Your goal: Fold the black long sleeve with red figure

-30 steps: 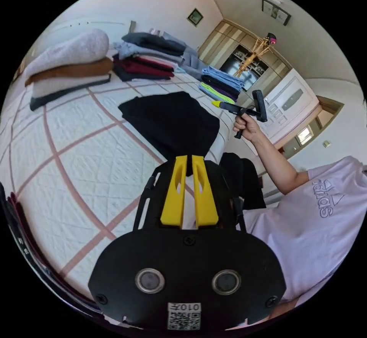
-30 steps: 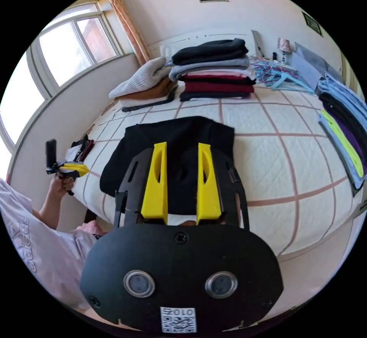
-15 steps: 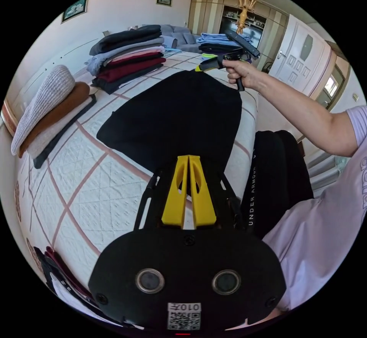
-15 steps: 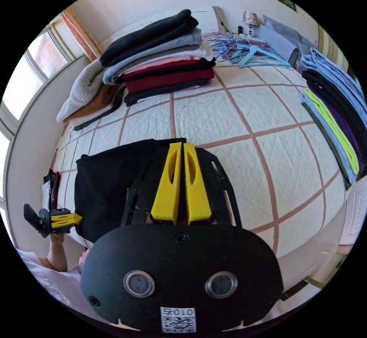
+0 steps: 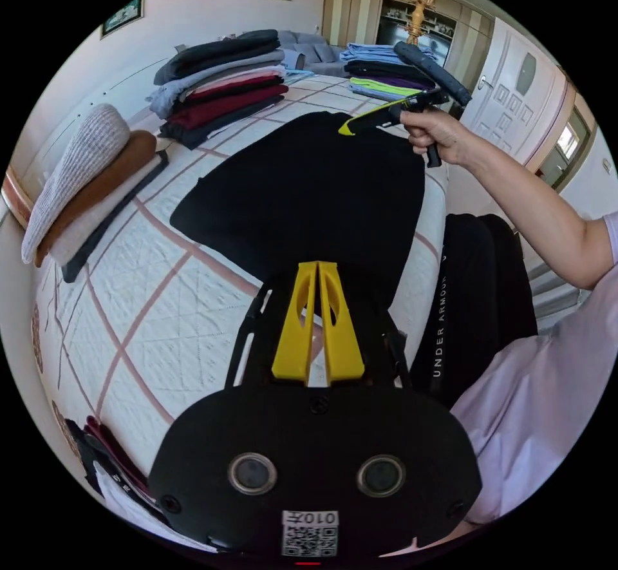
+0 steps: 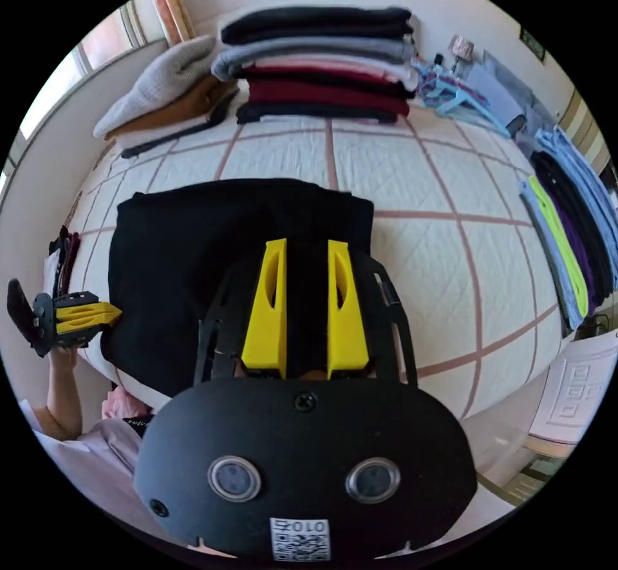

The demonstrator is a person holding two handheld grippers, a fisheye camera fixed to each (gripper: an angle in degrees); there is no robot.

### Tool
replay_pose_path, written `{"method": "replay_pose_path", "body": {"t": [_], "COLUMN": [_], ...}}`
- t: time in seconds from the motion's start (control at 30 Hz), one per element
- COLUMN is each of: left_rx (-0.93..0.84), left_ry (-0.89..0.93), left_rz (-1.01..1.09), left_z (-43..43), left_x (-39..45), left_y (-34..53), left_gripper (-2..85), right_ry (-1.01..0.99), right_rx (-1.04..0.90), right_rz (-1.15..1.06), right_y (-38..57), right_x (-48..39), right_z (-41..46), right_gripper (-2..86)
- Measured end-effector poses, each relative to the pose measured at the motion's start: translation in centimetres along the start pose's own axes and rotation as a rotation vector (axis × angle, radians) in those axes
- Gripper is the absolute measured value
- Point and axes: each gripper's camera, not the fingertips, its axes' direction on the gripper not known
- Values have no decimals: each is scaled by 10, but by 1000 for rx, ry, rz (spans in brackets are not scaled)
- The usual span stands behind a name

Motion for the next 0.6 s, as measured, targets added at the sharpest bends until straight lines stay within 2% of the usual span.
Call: {"method": "replay_pose_path", "body": {"t": [0.07, 0.17, 0.23, 0.37, 0.43, 0.5, 0.57, 0.6], "left_rx": [5, 70, 36, 13, 2, 18, -7, -59], "left_ry": [-9, -164, -211, -91, -292, -376, -362, -313], "left_rz": [-13, 21, 32, 2, 159, 252, 248, 174], "left_z": [-8, -40, -51, -59, -57, -52, -44, -37], "left_x": [5, 33, 52, 65, 99, 117, 120, 111], "left_y": [2, 15, 28, 50, 60, 63, 58, 52], "left_gripper": [14, 46, 76, 105, 115, 120, 124, 126], "right_ry": [-58, 26, 19, -110, -183, -234, -271, -275], "right_rx": [42, 221, 263, 282, 307, 291, 264, 259], "right_rz": [79, 115, 109, 121, 65, 34, 9, 3], "right_y": [5, 35, 60, 136, 171, 200, 228, 233], "right_x": [14, 22, 27, 32, 19, 2, -22, -28], "right_z": [-11, -57, -73, -70, -58, -42, -21, -17], "right_gripper": [96, 103, 105, 106, 102, 99, 96, 95]}}
